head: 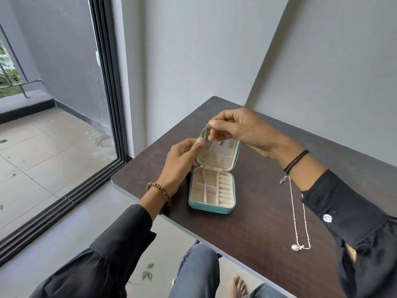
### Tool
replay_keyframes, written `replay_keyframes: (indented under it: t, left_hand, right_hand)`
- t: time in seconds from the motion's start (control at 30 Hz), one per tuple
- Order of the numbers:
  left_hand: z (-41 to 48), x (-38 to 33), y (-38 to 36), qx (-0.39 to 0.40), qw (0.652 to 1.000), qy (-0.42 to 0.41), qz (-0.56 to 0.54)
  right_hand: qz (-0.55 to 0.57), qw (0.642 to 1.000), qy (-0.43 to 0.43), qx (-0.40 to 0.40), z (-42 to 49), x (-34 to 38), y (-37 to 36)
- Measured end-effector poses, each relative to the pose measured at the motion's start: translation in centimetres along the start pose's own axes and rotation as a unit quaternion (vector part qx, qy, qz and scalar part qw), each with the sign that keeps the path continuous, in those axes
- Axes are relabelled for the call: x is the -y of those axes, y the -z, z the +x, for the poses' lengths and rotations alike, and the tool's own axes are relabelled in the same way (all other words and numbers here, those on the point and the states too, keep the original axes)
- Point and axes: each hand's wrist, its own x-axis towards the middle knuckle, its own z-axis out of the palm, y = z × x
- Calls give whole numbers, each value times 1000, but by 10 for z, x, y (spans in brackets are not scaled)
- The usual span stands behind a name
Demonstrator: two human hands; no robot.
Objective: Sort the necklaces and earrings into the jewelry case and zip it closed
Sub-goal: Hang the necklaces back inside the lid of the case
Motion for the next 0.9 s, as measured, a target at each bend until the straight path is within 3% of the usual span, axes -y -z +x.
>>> replay_keyframes:
  t: [0.27, 0.43, 0.67, 0.9]
  left_hand:
    - [1, -1, 0, -6, 1000, 22, 4]
    - [2, -5, 0, -25, 999, 25, -7]
    - [3, -2, -2, 3, 1000, 17, -14]
    - [3, 2, -1, 11, 1000, 3, -13]
  right_hand:
    - [-46, 999, 2, -4, -2, -8, -5]
    - [-191, 975, 41, -107, 0, -22, -15]
    - [-391, 874, 181, -224, -3, -39, -32]
    - [-559, 719, 295, -288, 0, -53, -34]
